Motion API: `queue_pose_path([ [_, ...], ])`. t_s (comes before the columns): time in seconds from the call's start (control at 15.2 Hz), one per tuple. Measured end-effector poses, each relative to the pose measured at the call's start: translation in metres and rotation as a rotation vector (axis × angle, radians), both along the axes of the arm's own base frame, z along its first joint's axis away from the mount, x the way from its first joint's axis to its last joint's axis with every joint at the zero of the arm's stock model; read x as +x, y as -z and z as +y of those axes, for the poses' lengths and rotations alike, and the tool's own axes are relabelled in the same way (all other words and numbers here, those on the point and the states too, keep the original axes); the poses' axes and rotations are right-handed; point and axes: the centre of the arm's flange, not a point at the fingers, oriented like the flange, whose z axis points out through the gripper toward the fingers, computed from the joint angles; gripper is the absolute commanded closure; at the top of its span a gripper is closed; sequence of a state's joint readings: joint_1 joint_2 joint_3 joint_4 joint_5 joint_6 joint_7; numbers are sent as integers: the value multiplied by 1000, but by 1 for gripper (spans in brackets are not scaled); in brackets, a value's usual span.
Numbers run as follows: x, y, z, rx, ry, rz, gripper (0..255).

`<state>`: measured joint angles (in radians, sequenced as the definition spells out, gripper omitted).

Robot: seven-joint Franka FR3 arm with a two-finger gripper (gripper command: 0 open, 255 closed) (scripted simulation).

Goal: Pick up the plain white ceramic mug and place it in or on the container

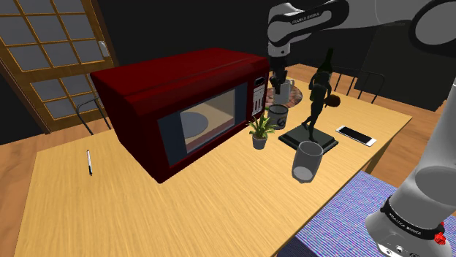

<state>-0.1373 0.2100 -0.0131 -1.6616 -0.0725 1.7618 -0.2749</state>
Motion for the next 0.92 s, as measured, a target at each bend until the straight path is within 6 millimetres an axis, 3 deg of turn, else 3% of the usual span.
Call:
queue_pose_path([
  [0.13,1,1,-1,0,1,3,255],
  [0.2,1,1,-1,0,2,4,0],
  [0.66,4,11,-2,3,5,34,0],
  [0.92,12,-17,9,7,-4,47,0],
])
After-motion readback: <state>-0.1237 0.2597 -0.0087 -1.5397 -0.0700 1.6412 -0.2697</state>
